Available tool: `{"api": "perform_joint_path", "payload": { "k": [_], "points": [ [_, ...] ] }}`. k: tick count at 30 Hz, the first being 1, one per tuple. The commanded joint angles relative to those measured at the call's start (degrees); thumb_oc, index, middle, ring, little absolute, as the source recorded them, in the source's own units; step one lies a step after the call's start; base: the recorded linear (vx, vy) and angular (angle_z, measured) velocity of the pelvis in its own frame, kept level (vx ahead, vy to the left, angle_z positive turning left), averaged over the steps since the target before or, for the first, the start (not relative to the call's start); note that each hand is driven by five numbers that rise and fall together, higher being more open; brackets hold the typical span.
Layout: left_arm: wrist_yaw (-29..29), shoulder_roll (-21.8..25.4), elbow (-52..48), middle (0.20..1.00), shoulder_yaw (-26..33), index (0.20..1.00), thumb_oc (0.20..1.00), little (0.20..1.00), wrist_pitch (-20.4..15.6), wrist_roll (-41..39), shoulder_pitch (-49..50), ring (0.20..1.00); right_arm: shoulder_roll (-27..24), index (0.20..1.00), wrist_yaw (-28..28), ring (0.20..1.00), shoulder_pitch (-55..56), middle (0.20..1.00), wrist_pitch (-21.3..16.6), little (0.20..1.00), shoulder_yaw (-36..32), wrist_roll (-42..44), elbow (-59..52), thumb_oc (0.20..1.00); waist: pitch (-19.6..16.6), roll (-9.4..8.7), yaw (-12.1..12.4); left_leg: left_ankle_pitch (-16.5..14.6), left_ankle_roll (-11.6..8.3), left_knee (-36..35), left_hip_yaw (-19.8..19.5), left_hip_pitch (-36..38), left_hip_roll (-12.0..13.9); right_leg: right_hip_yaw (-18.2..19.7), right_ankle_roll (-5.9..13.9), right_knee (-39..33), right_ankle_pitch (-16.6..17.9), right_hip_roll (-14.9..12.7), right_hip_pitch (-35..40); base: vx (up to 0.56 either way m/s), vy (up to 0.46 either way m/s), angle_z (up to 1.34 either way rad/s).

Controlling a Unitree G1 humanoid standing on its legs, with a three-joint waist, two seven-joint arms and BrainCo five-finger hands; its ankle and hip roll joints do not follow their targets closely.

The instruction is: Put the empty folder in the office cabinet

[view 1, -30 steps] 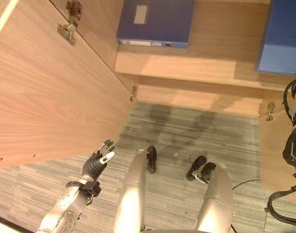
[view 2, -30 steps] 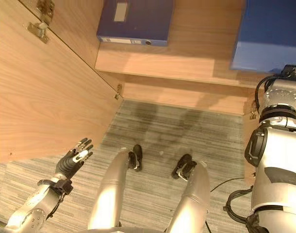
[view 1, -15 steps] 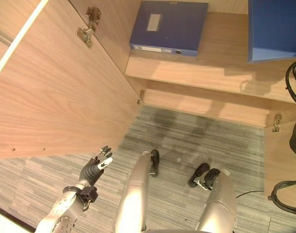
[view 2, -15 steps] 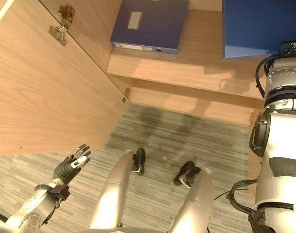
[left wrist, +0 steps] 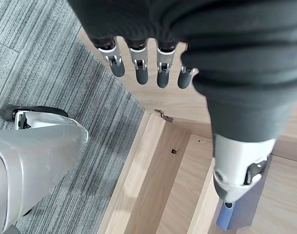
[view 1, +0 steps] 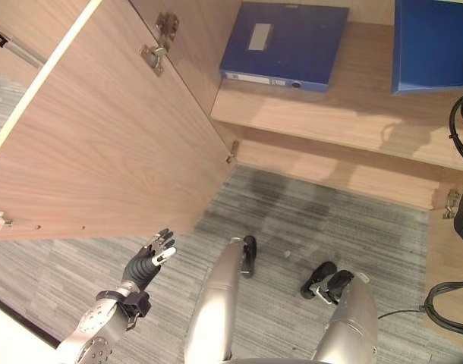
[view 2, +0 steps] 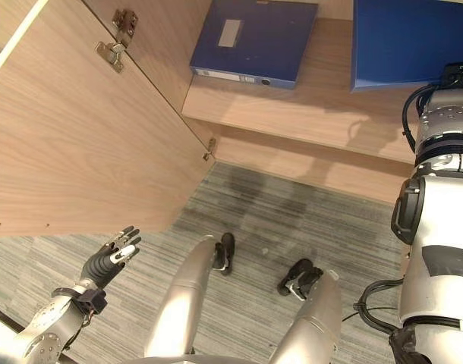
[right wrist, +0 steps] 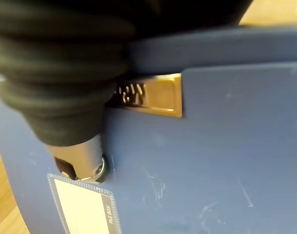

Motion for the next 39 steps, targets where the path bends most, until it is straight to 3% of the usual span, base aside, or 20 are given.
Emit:
{"api": "perform_joint_path", "payload": {
  "k": [1,8,11,18,25,26,27,35,37,38,39],
  "points": [
    [-0.18,2.84,-0.64,1.0,1.59,1.0,1.0,1.0,-1.59,-0.66,0.59,1.0,-2.67,0.2,2.22,0.2,-5.3,0.2,-2.6,0.2,0.62,0.68,-4.58,0.2,0.25,0.03,0.7,-5.48,-2.57,0.53,-1.43,-0.79,3.43,-4.14,7.91,-1.26,-6.39,-4.13,5.75,0.0,0.0,0.0],
    [0.35,2.89,-0.86,1.0,2.11,1.0,1.0,1.0,-1.78,-0.68,1.19,1.0,-3.07,0.2,1.25,0.2,-5.25,0.2,-2.53,0.2,0.3,0.72,-3.59,0.2,0.35,0.37,1.43,-5.45,-2.67,1.05,-1.75,-2.37,3.0,-4.43,7.85,-0.73,-6.81,-4.42,4.63,0.0,-0.006,0.05],
    [1.11,2.41,-1.23,1.0,2.52,1.0,1.0,1.0,-2.18,-0.49,1.52,1.0,-3.27,0.2,0.93,0.2,-4.65,0.2,-3.02,0.2,-0.73,1.16,-3.94,0.2,0.56,1.29,1.81,-5.82,-2.84,2.93,-2.04,-5.05,2.3,-4.63,7.71,1.01,-7.41,-4.99,2.42,-0.01,-0.009,0.11],
    [2.13,1.26,-1.71,1.0,2.34,1.0,1.0,1.0,-2.45,-1.28,2.25,1.0,-3.19,0.2,0.57,0.2,-3.86,0.2,-3.18,0.2,-1.16,1.47,-3.32,0.2,0.04,2.16,1.95,-8.56,-2.19,9.83,-2.6,-10.18,2.54,-3.01,7.49,8.02,-9.71,-6.7,-3.03,0.01,0.007,0.05],
    [2.46,1.82,-1.44,1.0,2.38,1.0,1.0,1.0,-2.07,-1.4,2.71,1.0,-2.39,0.2,0.34,0.2,-2.52,0.2,-3.44,0.2,-1.77,1.47,-3.3,0.2,-0.77,2.21,1.64,-9.24,-1.96,10.98,-2.23,-11.19,2.71,-2.22,7.37,9.62,-10.35,-7.37,-4.53,0.03,0.003,-0.05],
    [2.46,1.92,-1.37,1.0,2.57,1.0,1.0,1.0,-1.93,-1.44,2.8,1.0,-2.36,0.821,0.3,0.821,-2.31,0.821,-3.34,0.821,-1.87,1.52,-3.0,0.821,-0.83,2.19,1.58,-9.14,-1.97,10.73,-2.19,-11.07,2.75,-2.24,7.37,9.51,-10.27,-7.4,-4.49,0.0,0.0,0.0],
    [2.46,2.07,-1.32,1.0,2.59,1.0,1.0,1.0,-1.86,-1.57,2.79,1.0,-2.15,1.0,0.31,1.0,-2.33,1.0,-3.11,1.0,-1.83,1.46,-2.85,1.0,-0.87,2.07,1.5,-9.06,-1.98,10.59,-2.11,-10.99,2.75,-2.25,7.37,9.34,-10.19,-7.34,-4.42,0.0,0.0,0.0],
    [1.8,3.38,-1.02,1.0,3.39,1.0,1.0,1.0,-1.29,-2.53,2.67,1.0,-1.17,1.0,2.33,1.0,-2.83,1.0,-1.0,1.0,-0.26,1.71,-2.96,1.0,-1.44,1.12,1.48,-8.2,-2.28,8.33,-1.6,-9.23,2.69,-2.97,7.56,7.26,-9.44,-7.3,-2.51,0.0,0.0,0.0],
    [1.68,3.82,-0.71,1.0,3.56,1.0,1.0,1.0,-0.91,-2.69,2.33,1.0,-1.35,1.0,2.51,1.0,-2.9,1.0,1.21,1.0,0.93,0.16,-1.45,1.0,-1.54,0.53,1.45,-7.88,-2.44,7.65,-1.77,-8.64,2.69,-3.11,7.51,6.4,-9.13,-7.03,-1.82,-0.01,-0.023,0.0],
    [0.76,4.36,-0.27,1.0,4.01,1.0,1.0,1.0,-0.1,-2.6,2.21,1.0,-1.22,1.0,3.23,1.0,-3.68,1.0,5.96,1.0,3.19,-4.09,2.09,1.0,-1.67,-0.25,1.63,-7.59,-2.59,6.57,-1.71,-7.53,2.5,-3.26,7.39,5.22,-8.74,-6.57,-0.89,-0.01,-0.03,0.0],
    [0.73,4.34,-0.27,1.0,4.03,1.0,1.0,1.0,-0.09,-2.61,2.23,1.0,-1.25,1.0,3.27,1.0,-3.8,1.0,6.05,1.0,3.25,-4.14,2.23,1.0,-1.67,-0.25,1.62,-7.59,-2.59,6.55,-1.7,-7.51,2.5,-3.26,7.39,5.2,-8.73,-6.56,-0.89,0.0,0.0,0.0]
  ]
}}
